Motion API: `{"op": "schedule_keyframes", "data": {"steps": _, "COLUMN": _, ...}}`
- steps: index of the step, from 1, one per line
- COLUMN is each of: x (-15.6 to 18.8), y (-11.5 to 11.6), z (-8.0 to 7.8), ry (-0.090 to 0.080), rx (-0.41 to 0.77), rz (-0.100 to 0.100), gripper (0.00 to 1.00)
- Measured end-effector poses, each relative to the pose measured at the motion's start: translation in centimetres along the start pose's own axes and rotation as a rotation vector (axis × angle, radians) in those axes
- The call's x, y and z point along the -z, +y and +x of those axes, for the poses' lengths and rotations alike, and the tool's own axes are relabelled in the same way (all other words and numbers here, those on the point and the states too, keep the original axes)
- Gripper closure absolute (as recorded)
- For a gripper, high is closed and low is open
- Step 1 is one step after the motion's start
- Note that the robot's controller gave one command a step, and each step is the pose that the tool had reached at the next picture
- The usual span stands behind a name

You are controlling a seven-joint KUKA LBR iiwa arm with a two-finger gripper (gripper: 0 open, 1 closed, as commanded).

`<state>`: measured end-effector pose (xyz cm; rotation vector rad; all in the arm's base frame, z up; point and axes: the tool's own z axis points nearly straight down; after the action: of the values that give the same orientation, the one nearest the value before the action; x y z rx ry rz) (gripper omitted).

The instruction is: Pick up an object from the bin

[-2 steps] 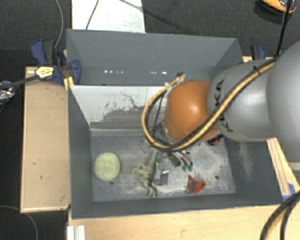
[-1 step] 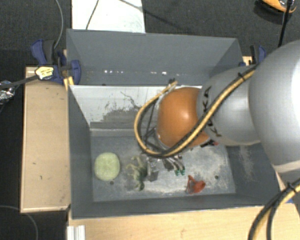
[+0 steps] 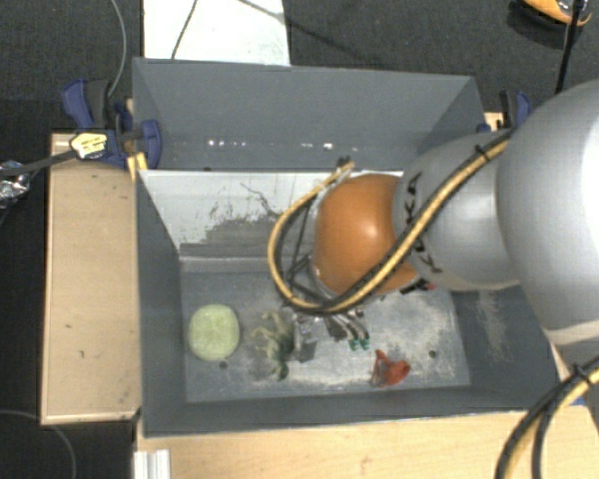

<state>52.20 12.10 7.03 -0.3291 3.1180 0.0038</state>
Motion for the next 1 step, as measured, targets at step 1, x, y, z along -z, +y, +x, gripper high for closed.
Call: {"op": "schedule_keyframes", "data": {"steps": 1, "x": 4.39, "y": 0.11, "z": 0.24, "ry": 0.007, "rx": 0.023, "rz": 0.0, "gripper": 1.0}}
